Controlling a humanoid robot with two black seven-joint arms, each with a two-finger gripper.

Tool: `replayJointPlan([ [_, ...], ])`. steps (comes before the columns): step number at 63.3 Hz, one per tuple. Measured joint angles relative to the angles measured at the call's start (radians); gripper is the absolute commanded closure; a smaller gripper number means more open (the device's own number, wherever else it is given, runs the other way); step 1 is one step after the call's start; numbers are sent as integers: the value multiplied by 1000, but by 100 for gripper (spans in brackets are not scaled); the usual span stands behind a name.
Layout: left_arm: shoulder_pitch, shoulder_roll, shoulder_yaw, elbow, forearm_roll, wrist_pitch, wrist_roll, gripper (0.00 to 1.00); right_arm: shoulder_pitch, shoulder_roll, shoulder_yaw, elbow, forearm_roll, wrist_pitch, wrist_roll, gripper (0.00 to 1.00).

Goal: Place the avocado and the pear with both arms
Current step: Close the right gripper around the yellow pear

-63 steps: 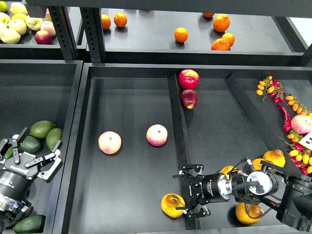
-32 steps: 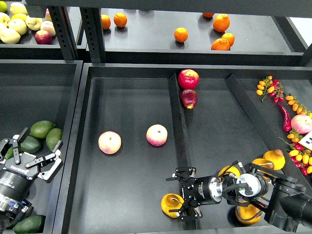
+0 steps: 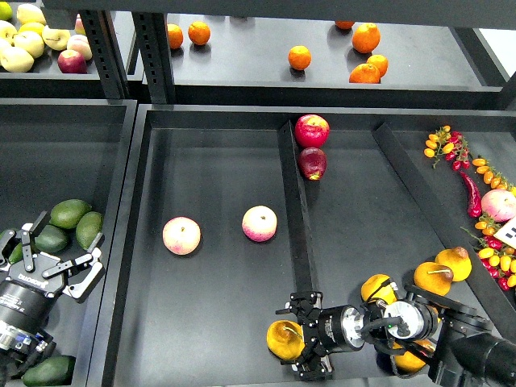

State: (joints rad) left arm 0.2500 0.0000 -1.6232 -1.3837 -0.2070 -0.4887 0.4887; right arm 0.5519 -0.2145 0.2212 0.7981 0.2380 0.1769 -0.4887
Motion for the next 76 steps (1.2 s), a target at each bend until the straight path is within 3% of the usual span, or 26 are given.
replayJointPlan([
  [12,0,0,0,0,0,0,0,1,-2,4,1,0,3,0,0,40],
  [22,0,0,0,0,0,0,0,1,-3,4,2,0,6,0,0,49],
  [30,0,0,0,0,0,0,0,1,-3,3,2,2,6,4,0,67],
  [61,0,0,0,0,0,0,0,1,-4,-2,3,10,8,19,0,82],
  [76,0,0,-1,0,0,0,0,1,-3,-7,15,21,9,38,0,83],
])
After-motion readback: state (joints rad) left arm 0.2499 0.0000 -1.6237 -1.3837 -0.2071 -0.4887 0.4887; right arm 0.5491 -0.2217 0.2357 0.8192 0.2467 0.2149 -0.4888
